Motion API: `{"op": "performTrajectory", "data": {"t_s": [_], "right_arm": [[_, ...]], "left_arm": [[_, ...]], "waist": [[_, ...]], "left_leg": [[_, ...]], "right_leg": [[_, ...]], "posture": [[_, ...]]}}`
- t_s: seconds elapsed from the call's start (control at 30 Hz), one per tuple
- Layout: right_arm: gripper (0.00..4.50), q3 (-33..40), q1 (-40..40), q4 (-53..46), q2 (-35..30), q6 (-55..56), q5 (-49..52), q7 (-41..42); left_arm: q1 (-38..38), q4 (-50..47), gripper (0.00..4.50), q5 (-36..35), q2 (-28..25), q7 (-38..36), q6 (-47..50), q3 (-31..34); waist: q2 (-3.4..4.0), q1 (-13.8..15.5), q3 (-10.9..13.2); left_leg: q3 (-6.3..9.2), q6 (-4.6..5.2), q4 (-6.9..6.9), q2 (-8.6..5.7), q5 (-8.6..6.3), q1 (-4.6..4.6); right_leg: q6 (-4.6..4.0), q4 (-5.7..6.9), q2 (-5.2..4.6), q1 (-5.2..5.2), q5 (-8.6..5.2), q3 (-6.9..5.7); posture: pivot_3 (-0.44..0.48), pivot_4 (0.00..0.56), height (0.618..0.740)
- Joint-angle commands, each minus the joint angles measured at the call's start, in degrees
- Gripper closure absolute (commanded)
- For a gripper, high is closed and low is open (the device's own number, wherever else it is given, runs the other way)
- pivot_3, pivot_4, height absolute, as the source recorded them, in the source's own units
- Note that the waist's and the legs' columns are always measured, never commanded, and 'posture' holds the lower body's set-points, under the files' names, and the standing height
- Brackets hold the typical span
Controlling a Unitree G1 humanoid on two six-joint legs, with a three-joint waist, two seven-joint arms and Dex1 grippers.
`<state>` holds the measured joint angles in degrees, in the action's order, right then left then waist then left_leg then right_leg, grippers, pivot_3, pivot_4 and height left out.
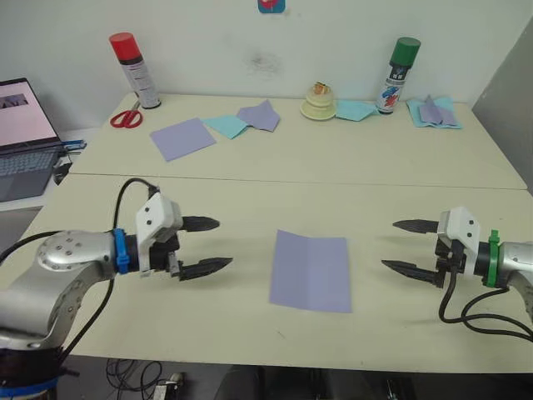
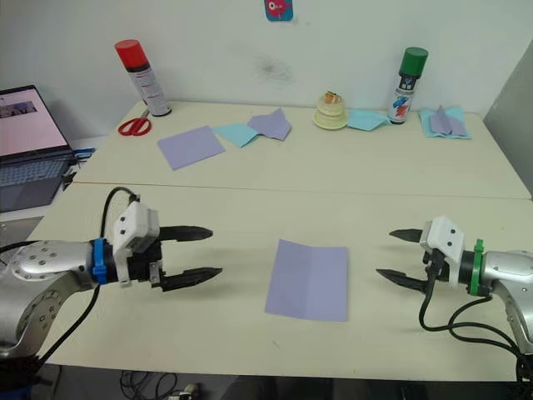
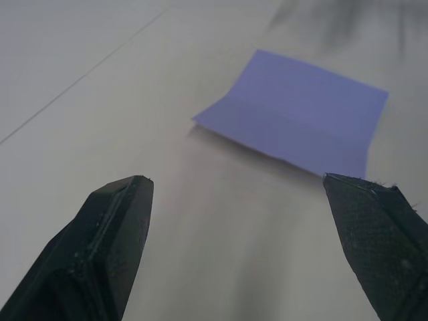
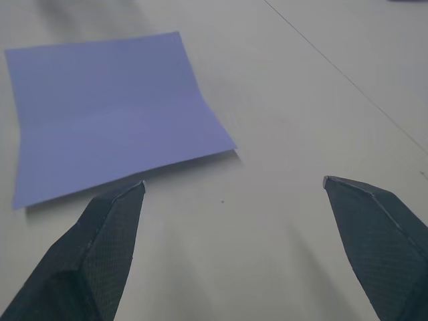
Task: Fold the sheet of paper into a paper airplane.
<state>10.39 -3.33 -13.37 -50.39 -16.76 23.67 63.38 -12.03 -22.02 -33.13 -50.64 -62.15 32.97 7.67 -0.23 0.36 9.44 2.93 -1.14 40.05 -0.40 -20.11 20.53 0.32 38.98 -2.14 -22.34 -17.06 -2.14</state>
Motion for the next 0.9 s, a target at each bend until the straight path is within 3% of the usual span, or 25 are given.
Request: {"op": "performTrajectory", "data": {"t_s": [0.03,0.27,0.37,0.5,0.77,0.9], "right_arm": [[0.0,2.5,0.8,-4.7,-0.5,-2.3,2.3,-1.2],[0.0,2.8,2.3,-7.8,-1.1,-6.5,2.1,-4.0],[0.0,2.2,2.6,-8.7,-1.0,-7.2,1.7,-5.0],[0.0,1.2,2.7,-9.6,-1.1,-8.7,1.0,-6.4],[0.0,-0.7,1.6,-9.1,-0.8,-9.4,0.0,-7.4],[0.9,-3.0,1.0,-6.8,-1.6,-8.9,-2.0,-6.6]], "left_arm": [[-4.0,0.3,1.2,0.1,0.8,-1.7,-0.2,-4.5],[-14.0,11.0,3.46,12.4,9.2,-1.6,-7.3,-20.2],[-15.4,15.8,4.43,16.7,12.5,-1.4,-11.1,-23.9],[-16.0,22.9,4.47,22.8,15.4,-0.5,-16.6,-27.7],[-14.7,29.0,4.47,27.3,16.3,-1.5,-21.8,-29.2],[-14.2,29.6,4.5,27.7,16.6,-2.0,-22.5,-29.1]], "waist": [[0.0,-0.1,0.0],[0.0,0.0,0.0],[-0.01,-0.1,0.0],[-0.01,-0.1,0.0],[-0.01,-0.2,0.0],[-0.02,-0.2,0.0]], "left_leg": [[-0.02,0.0,0.0,0.0,0.0,0.0],[-0.01,-0.01,0.03,-0.04,0.01,-0.03],[-0.01,-0.01,0.04,-0.05,0.02,-0.02],[-0.01,-0.01,0.03,-0.04,0.02,-0.02],[0.01,-0.02,0.05,-0.04,0.02,-0.03],[0.02,-0.02,0.05,-0.05,0.02,-0.08]], "right_leg": [[0.0,0.0,0.0,0.0,0.0,0.01],[0.0,0.01,0.01,0.04,0.0,0.01],[0.0,0.01,0.01,0.03,0.0,0.0],[0.0,0.01,0.01,0.01,0.0,0.0],[0.01,0.01,0.0,0.03,0.0,-0.01],[0.01,0.01,0.0,0.08,0.0,-0.01]], "posture": [[0.0,0.15,0.717],[0.0,0.15,0.717],[0.0,0.15,0.717],[0.0,0.15,0.717],[0.0,0.15,0.717],[0.0,0.15,0.717]]}}
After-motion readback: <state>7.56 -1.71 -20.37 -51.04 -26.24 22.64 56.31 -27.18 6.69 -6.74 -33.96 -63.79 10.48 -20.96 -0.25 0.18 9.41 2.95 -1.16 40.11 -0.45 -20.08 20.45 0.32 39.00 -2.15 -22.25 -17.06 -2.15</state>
